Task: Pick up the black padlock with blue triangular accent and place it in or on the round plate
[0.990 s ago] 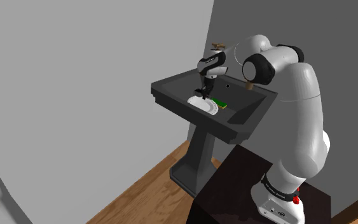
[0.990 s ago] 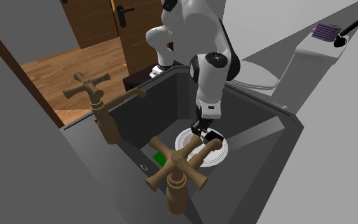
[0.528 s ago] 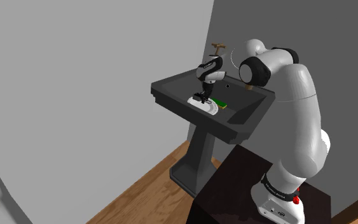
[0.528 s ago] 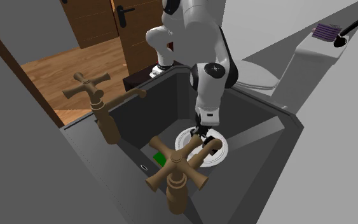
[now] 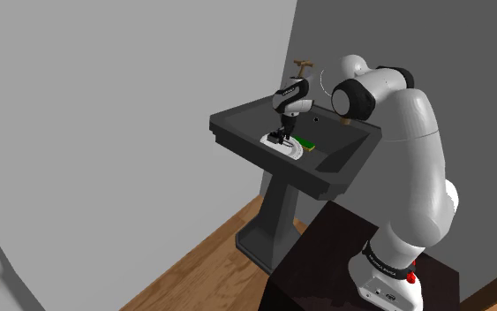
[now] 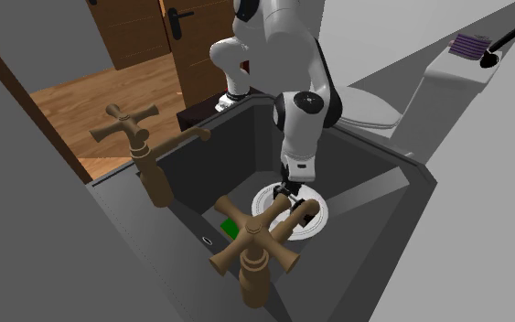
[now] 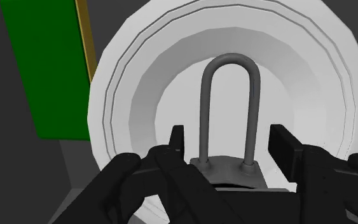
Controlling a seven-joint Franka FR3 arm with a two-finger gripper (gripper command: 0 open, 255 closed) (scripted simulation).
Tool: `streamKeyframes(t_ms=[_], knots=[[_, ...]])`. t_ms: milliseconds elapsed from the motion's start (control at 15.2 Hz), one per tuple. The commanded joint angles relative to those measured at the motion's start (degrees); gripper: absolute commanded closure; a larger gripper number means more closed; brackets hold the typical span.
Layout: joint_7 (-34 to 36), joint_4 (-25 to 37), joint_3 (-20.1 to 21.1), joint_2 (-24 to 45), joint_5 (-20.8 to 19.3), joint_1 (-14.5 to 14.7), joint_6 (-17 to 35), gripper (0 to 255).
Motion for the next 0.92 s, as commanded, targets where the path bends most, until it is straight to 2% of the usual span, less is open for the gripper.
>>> streamKeyframes(t_ms=[0, 264, 528, 858], knots=[[0.0, 0.0, 0.0, 0.0, 0.0, 0.0, 0.0, 0], [0.0, 0.0, 0.0, 0.0, 0.0, 0.0, 0.0, 0], [1.1, 1.3, -1.4, -4.0, -1.9, 1.2, -5.1, 0], [1.1, 1.3, -1.4, -4.0, -1.9, 1.2, -5.1, 0]])
